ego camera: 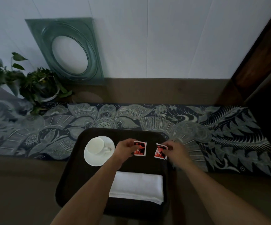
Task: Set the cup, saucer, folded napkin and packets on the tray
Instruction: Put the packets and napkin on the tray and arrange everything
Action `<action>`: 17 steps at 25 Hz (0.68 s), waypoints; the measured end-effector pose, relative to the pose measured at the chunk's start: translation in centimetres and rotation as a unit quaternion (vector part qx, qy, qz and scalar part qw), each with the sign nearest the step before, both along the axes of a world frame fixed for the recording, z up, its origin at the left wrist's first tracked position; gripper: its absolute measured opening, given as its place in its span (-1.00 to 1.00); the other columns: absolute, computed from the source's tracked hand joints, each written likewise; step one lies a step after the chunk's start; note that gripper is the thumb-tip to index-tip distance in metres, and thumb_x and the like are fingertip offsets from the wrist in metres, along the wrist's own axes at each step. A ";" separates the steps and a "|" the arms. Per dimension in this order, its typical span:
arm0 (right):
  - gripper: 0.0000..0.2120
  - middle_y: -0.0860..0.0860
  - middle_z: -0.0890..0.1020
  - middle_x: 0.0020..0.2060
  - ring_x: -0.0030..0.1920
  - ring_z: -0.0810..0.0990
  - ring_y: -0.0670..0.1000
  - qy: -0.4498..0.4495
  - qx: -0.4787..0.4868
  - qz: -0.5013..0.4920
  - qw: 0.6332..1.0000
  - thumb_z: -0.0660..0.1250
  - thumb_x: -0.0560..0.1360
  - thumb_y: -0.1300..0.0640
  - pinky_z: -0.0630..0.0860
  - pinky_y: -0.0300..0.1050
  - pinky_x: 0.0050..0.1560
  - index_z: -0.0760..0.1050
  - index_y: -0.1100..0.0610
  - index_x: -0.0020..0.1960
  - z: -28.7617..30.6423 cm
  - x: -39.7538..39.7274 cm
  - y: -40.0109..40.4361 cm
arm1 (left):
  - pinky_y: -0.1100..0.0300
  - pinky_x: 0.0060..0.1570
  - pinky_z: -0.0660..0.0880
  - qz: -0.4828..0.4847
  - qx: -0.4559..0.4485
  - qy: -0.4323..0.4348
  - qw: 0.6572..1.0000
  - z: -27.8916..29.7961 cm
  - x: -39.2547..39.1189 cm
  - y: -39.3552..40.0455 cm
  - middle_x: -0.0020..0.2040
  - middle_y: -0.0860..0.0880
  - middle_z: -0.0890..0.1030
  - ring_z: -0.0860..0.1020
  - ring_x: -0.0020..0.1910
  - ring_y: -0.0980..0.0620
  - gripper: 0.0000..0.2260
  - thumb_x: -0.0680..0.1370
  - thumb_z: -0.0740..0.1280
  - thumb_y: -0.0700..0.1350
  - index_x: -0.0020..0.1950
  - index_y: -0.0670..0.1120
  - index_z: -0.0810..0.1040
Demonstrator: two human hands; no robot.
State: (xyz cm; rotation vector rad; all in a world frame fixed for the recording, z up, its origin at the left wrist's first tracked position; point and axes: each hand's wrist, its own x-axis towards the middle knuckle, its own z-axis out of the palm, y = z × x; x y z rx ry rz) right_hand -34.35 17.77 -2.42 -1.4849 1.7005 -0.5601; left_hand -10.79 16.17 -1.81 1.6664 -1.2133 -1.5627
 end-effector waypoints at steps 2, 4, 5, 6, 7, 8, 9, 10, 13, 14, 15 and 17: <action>-0.80 -0.20 0.59 -0.24 -0.19 0.55 -0.19 0.015 0.007 0.002 1.000 0.42 0.46 0.24 0.39 -0.31 -0.20 0.62 -0.03 -0.01 -0.2 2.0 0.3 | 0.08 0.05 0.60 -0.024 0.006 0.003 1.000 -0.7 1.4 -0.2 -0.05 0.03 0.69 0.67 -0.01 0.06 -0.85 0.52 0.42 -0.16 0.03 0.06 0.61; -0.79 -0.14 0.64 -0.18 -0.12 0.59 -0.13 0.004 0.024 -0.002 1.000 0.42 0.45 0.25 0.49 -0.20 -0.09 0.62 -0.02 0.02 -0.4 3.4 0.5 | 0.11 0.00 0.60 -0.046 0.012 0.016 0.999 -1.4 2.3 -0.4 -0.07 0.03 0.71 0.68 -0.03 0.07 -0.85 0.52 0.41 -0.19 0.03 0.03 0.62; -0.78 -0.13 0.65 -0.16 -0.10 0.61 -0.13 -0.007 0.029 -0.004 1.000 0.43 0.45 0.25 0.51 -0.17 -0.05 0.62 -0.02 0.02 -0.4 4.0 0.7 | 0.15 -0.04 0.60 -0.057 0.015 0.022 0.998 -1.7 2.6 -0.4 -0.08 0.02 0.71 0.68 -0.05 0.08 -0.85 0.52 0.41 -0.20 0.03 0.02 0.63; -0.77 -0.14 0.65 -0.17 -0.11 0.61 -0.15 -0.013 0.027 -0.008 1.000 0.44 0.44 0.25 0.51 -0.18 -0.06 0.62 -0.04 0.00 -0.4 4.5 0.7 | 0.22 -0.10 0.60 -0.068 0.014 0.022 0.997 -1.9 2.7 -0.5 -0.09 0.03 0.71 0.68 -0.06 0.10 -0.84 0.51 0.42 -0.21 0.03 0.02 0.64; -0.77 -0.15 0.65 -0.19 -0.13 0.61 -0.19 -0.018 0.024 -0.012 0.999 0.45 0.43 0.24 0.49 -0.20 -0.08 0.61 -0.07 -0.02 -0.4 4.9 0.6 | 0.27 -0.16 0.58 -0.077 0.012 0.019 0.997 -2.1 2.8 -0.6 -0.10 0.04 0.72 0.68 -0.08 0.11 -0.83 0.50 0.43 -0.21 0.03 0.01 0.64; -0.76 -0.16 0.66 -0.21 -0.15 0.61 -0.21 -0.028 0.024 -0.017 0.999 0.47 0.42 0.23 0.50 -0.22 -0.10 0.60 -0.09 -0.05 -0.4 5.4 0.5 | 0.31 -0.20 0.57 -0.081 0.009 0.015 0.997 -2.3 2.9 -0.6 -0.11 0.05 0.72 0.68 -0.09 0.12 -0.82 0.48 0.45 -0.21 0.05 0.01 0.64; -0.76 -0.14 0.67 -0.22 -0.16 0.62 -0.19 -0.044 0.025 -0.021 0.999 0.47 0.42 0.23 0.51 -0.20 -0.09 0.60 -0.11 -0.07 -0.3 5.7 0.4 | 0.33 -0.23 0.56 -0.080 0.005 0.012 0.997 -2.4 3.0 -0.7 -0.11 0.04 0.72 0.68 -0.11 0.13 -0.78 0.47 0.47 -0.20 0.07 0.00 0.63; -0.75 -0.12 0.68 -0.22 -0.17 0.64 -0.17 -0.059 0.025 -0.026 0.998 0.47 0.42 0.23 0.53 -0.19 -0.10 0.61 -0.11 -0.08 -0.3 6.0 0.2 | 0.35 -0.25 0.55 -0.077 0.003 0.011 0.997 -2.6 2.9 -0.8 -0.12 0.02 0.71 0.68 -0.12 0.13 -0.74 0.44 0.49 -0.20 0.10 0.01 0.61; -0.75 -0.10 0.69 -0.24 -0.21 0.63 -0.16 -0.100 0.045 -0.032 0.993 0.44 0.44 0.24 0.47 -0.21 -0.19 0.63 -0.12 -0.06 -0.3 6.2 -0.7 | 0.41 -0.34 0.50 -0.063 0.008 0.021 0.998 -2.9 2.6 -1.5 -0.20 0.03 0.70 0.67 -0.21 0.18 -0.66 0.41 0.52 -0.22 0.13 0.02 0.60; -0.74 -0.09 0.70 -0.22 -0.19 0.64 -0.15 -0.113 0.060 -0.030 0.991 0.42 0.46 0.24 0.47 -0.21 -0.19 0.64 -0.13 -0.05 -0.3 6.2 -1.0 | 0.42 -0.36 0.49 -0.062 0.009 0.019 0.998 -3.1 2.6 -1.7 -0.23 0.06 0.70 0.66 -0.23 0.20 -0.68 0.42 0.52 -0.22 0.12 0.03 0.61; -0.75 -0.08 0.70 -0.19 -0.15 0.65 -0.11 -0.126 0.076 -0.029 0.989 0.40 0.48 0.22 0.49 -0.20 -0.18 0.64 -0.14 -0.03 -0.3 6.2 -1.2 | 0.41 -0.36 0.49 -0.065 0.009 0.013 0.998 -3.2 2.5 -1.9 -0.23 0.09 0.71 0.66 -0.22 0.21 -0.72 0.43 0.51 -0.20 0.09 0.05 0.63; -0.76 -0.03 0.71 -0.13 -0.07 0.65 -0.03 -0.144 0.108 -0.027 0.983 0.38 0.50 0.20 0.54 -0.14 -0.11 0.63 -0.13 0.01 -0.7 6.1 -1.6 | 0.41 -0.33 0.49 -0.065 0.017 0.006 0.998 -3.5 2.2 -2.3 -0.18 0.11 0.72 0.67 -0.17 0.20 -0.80 0.45 0.49 -0.17 -0.01 0.10 0.66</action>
